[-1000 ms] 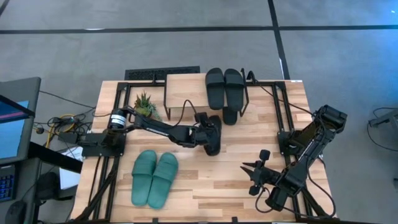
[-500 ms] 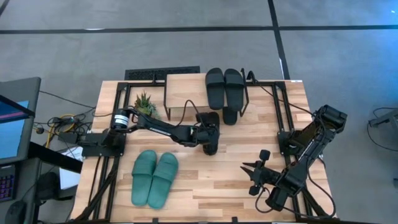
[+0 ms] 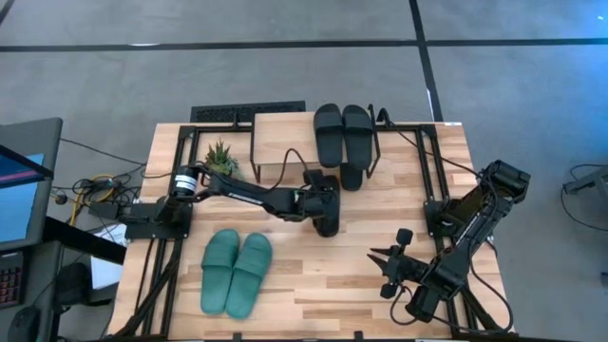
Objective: Pick and place slides into the shelf
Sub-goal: Put the black slipper under the shelf
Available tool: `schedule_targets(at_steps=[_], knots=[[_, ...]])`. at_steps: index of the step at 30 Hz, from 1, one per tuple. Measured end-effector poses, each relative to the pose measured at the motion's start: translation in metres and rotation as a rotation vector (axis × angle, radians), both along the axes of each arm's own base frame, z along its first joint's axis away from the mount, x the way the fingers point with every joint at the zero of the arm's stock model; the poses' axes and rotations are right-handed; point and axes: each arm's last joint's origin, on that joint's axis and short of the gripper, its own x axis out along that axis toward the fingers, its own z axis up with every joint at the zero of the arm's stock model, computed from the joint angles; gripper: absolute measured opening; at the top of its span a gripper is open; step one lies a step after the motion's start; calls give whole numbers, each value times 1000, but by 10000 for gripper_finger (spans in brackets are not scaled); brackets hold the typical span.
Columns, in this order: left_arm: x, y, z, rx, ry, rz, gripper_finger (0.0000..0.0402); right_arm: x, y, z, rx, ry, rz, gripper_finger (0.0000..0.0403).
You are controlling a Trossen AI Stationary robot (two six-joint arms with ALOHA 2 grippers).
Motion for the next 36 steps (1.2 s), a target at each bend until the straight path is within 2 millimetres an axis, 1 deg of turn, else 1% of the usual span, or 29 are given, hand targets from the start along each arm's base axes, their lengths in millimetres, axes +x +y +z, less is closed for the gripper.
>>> schedule_targets(at_steps=[7,18,27,34,36], knots=[[0,1,7,22,42,10,0,0,0,0,0,0,0,66],[-3,2,5,33,81,16,0,0,0,0,-1,-1,-2,66],[-3,-8,5,38,91,-11,0,1,0,0,-3,-1,-2,66],[-3,-9,5,29,81,-5,0,1,0,0,-3,-1,-2,66],[1,-9,0,26,76,-4,0,0,-1,0,-5,0,-2,66]])
